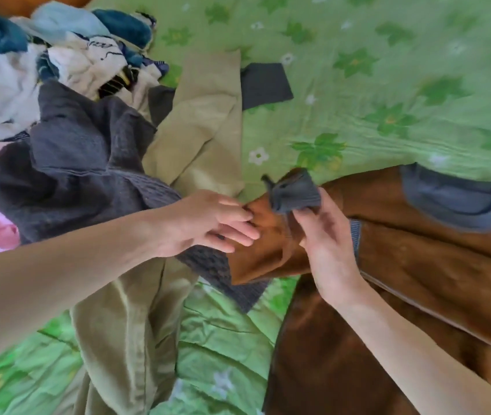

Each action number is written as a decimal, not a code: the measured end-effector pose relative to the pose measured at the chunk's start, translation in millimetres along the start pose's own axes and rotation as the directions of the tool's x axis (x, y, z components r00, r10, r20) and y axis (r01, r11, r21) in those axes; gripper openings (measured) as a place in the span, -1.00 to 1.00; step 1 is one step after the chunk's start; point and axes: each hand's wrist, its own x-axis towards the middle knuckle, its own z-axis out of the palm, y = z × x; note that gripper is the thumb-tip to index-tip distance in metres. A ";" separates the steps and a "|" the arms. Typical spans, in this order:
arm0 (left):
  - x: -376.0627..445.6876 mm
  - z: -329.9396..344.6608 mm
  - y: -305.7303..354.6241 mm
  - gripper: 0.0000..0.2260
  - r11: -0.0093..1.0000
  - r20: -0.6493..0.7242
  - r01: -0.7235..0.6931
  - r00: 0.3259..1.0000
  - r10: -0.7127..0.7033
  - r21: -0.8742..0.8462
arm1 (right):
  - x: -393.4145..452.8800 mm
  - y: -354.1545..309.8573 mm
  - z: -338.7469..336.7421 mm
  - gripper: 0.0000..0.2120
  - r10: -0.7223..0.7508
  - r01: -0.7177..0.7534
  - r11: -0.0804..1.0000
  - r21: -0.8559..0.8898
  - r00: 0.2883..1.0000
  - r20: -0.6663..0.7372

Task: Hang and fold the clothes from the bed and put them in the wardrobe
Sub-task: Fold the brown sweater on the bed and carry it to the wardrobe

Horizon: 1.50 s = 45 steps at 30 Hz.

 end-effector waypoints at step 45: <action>169.8 213.1 -4.7 -0.61 -0.005 0.056 -0.090 0.580 0.813 0.996 | -119.1 -3.2 -415.5 -0.60 -0.194 -0.466 0.170 -0.868 0.848 -0.493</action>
